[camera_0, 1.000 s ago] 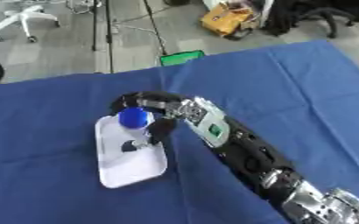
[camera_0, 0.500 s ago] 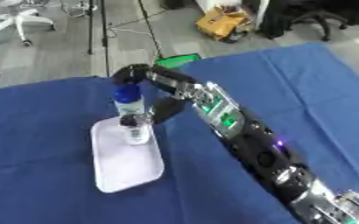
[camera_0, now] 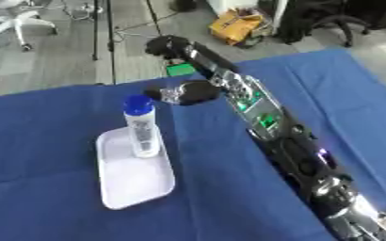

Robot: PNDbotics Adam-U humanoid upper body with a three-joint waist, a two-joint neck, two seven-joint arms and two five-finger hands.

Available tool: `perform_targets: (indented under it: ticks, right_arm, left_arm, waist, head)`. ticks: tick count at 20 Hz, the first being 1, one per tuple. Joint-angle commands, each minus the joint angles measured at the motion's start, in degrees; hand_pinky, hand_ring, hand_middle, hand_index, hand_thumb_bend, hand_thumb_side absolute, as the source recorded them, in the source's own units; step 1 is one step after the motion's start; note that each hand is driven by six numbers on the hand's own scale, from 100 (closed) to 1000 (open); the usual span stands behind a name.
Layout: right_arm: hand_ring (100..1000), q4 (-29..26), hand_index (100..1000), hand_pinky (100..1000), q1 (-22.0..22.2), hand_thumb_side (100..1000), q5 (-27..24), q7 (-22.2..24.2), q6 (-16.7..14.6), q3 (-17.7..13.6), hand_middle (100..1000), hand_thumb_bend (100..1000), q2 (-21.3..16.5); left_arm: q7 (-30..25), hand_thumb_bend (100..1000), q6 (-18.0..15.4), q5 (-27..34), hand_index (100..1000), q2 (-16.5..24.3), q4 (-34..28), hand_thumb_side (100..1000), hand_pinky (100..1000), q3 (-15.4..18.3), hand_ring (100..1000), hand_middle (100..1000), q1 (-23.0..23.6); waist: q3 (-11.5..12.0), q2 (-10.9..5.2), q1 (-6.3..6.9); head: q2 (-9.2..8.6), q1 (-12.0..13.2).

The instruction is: Pick up objects on the table and place them in the box.

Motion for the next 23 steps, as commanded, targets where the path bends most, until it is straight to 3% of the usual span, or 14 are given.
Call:
perform_targets:
  ticks: [1,5,7,11,14,15,23]
  right_arm:
    - [873,-6.2,848,876,2.6,452,-2.0,-3.5,0.5,-3.4,884,596,-5.0]
    - [869,-11.5,847,871,8.4,455,-4.3,-7.6,2.2,-7.2,882,592,-8.4]
    - [869,-15.0,847,870,13.9,455,-5.0,-11.0,2.5,-10.8,883,593,-10.8]
    - [867,-19.1,845,860,20.3,458,-5.6,-15.1,4.0,-15.1,883,593,-12.0]
    - [865,-20.9,844,857,22.1,460,-6.0,-16.7,4.9,-16.8,883,588,-11.7]
    - [862,-21.2,842,847,22.4,468,-6.0,-16.8,5.1,-16.9,880,554,-11.7]
    - [860,-22.6,842,838,23.8,470,-6.5,-17.5,6.1,-17.7,879,532,-11.7]
  left_arm:
    - [0.6,488,0.0,-0.3,780,0.8,-0.8,894,748,0.9,740,710,-0.2]
    - [1.1,490,0.1,-0.3,780,0.9,-0.8,894,749,1.3,743,714,-0.2]
    - [1.2,490,0.1,-0.4,780,0.9,-0.7,894,749,1.4,744,715,-0.3]
    - [1.3,494,0.1,-0.4,784,0.8,-0.5,894,750,1.6,750,720,-0.2]
    - [1.1,495,0.2,-0.5,786,0.6,-0.4,895,750,1.6,751,722,-0.2]
    - [1.0,495,0.3,-0.5,794,0.6,-0.4,894,751,1.6,755,726,-0.2]
    - [0.4,502,0.5,-0.7,821,0.7,-0.2,892,752,1.6,767,737,-0.2]
  waist:
    - [-0.3,-1.15,-0.95]
    - [-0.9,-0.67,-1.07]
    - [-1.7,-0.16,-1.02]
    - [-3.0,0.39,-0.88]
    - [-3.3,0.59,-0.73]
    - [-3.4,0.63,-0.69]
    - [-3.7,1.03,-0.12]
  head:
    - [-0.54,1.1]
    - [-0.63,1.9]
    - [-0.79,2.9]
    - [-0.56,3.8]
    - [-0.57,4.1]
    - [-0.54,4.1]
    - [0.12,4.5]
